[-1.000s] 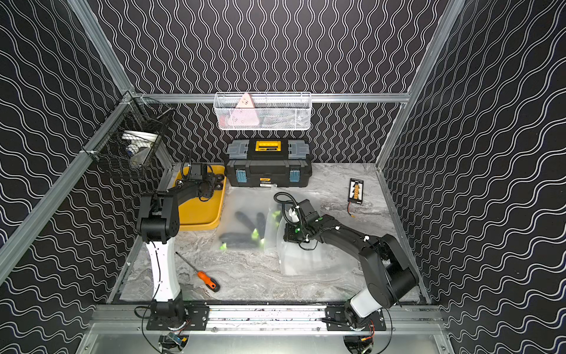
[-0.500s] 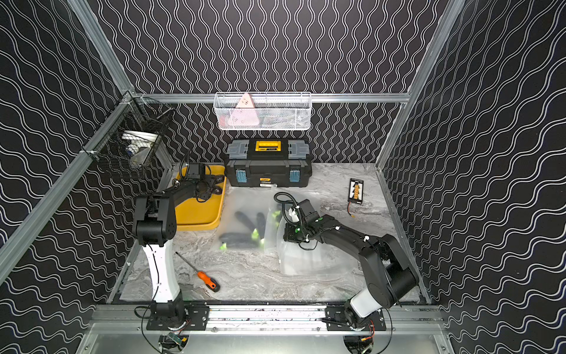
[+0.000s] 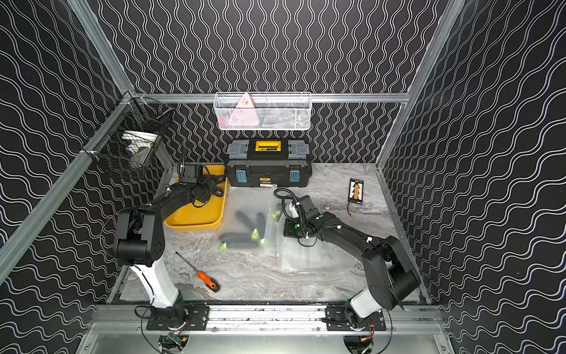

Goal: Place the eggplant in a zip-top bag and seal the zipper
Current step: Pick up the eggplant from the basket, then place the eggplant in the zipper food storage bag.

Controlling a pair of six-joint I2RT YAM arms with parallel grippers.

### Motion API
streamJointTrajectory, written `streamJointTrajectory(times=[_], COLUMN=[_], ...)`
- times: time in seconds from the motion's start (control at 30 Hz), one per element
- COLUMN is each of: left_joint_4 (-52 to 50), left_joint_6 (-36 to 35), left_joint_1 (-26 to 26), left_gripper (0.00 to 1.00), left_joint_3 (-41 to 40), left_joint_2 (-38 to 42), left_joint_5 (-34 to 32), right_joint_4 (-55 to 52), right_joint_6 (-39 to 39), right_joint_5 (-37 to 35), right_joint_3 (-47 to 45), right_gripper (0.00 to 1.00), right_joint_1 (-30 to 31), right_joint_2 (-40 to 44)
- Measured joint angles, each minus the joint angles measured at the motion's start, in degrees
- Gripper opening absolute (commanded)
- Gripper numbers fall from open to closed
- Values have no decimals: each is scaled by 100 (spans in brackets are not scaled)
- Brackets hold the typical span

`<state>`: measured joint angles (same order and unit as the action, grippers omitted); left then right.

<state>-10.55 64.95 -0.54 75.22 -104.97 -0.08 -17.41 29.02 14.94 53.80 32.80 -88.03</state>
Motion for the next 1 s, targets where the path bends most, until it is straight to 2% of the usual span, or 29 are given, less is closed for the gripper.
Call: streamJointTrajectory(times=[0.13,0.33,0.47,0.6,0.73,1.0], left_joint_4=[-81,-273,-44,197,391,710], left_joint_6=[-299,-807,-927,-772,-634,-466], left_joint_1=[-518,-1563,-2247,-2835,-3412,-3943], left_gripper=[43,43,43,43,44,44], left_joint_3=[-74,-284,-905,-1445,-1517,-1526], left_joint_2=[520,1307,1779,1902,1963,1849], left_joint_5=[22,-94,-109,-144,-232,-756], right_joint_4=[-44,-247,-323,-323,-330,-334], right_joint_6=[0,7,107,356,538,774], right_joint_5=[-79,-105,-109,15,83,170], right_joint_3=[50,382,527,597,739,822], right_gripper=[5,5,5,5,5,5], right_joint_1=[-2,-2,-24,-42,-50,-50], right_joint_2=[-33,-133,-184,-289,-448,-533])
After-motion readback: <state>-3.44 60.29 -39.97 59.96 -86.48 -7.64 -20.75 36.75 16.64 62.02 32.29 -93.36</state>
